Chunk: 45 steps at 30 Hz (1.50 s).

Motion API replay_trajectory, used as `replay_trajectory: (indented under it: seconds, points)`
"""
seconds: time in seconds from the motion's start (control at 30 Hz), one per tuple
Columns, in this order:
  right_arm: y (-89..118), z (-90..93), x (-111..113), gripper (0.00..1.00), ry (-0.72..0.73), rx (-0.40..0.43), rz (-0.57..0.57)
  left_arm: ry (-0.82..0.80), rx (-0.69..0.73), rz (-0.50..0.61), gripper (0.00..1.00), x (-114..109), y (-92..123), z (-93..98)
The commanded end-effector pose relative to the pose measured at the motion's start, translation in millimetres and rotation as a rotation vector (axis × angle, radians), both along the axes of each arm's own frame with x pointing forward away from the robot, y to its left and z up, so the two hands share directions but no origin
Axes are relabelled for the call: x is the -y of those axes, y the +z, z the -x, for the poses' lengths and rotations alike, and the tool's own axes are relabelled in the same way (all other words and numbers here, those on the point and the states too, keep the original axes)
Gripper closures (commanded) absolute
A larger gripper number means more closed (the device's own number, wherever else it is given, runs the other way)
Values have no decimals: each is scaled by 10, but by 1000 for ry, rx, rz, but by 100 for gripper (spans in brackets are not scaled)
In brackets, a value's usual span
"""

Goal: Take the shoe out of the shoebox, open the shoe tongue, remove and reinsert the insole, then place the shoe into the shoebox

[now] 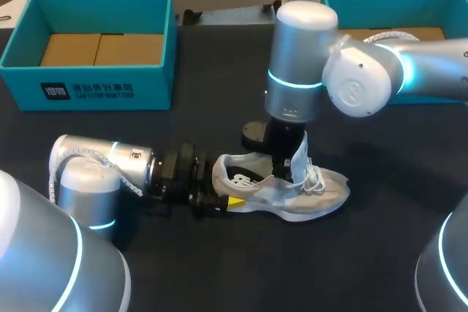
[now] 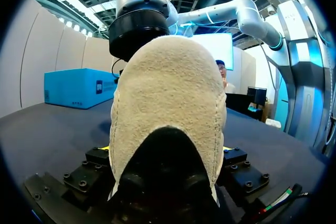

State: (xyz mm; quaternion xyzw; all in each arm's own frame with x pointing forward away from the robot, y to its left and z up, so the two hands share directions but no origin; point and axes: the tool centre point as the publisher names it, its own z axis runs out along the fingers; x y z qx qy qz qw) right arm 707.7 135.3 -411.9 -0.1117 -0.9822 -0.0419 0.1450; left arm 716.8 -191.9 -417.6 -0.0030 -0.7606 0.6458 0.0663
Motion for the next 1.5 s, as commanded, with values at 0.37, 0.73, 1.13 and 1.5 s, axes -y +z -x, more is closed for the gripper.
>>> replay_trajectory:
  seconds: [0.37, 0.73, 1.13, 1.5]
  points:
    - [252, 190, 107, 100, 40, 132, -196, 3, -1, 0, 100, 3, 6, -5]
    - [475, 36, 12, 100, 77, 197, -301, 3, -1, 0, 100, 3, 6, -5]
    - [599, -35, 86, 100, 86, 217, -348, 3, -1, 0, 100, 3, 6, -5]
    - [727, -45, 162, 100, 168, 228, -431, 3, -1, 0, 100, 3, 6, -5]
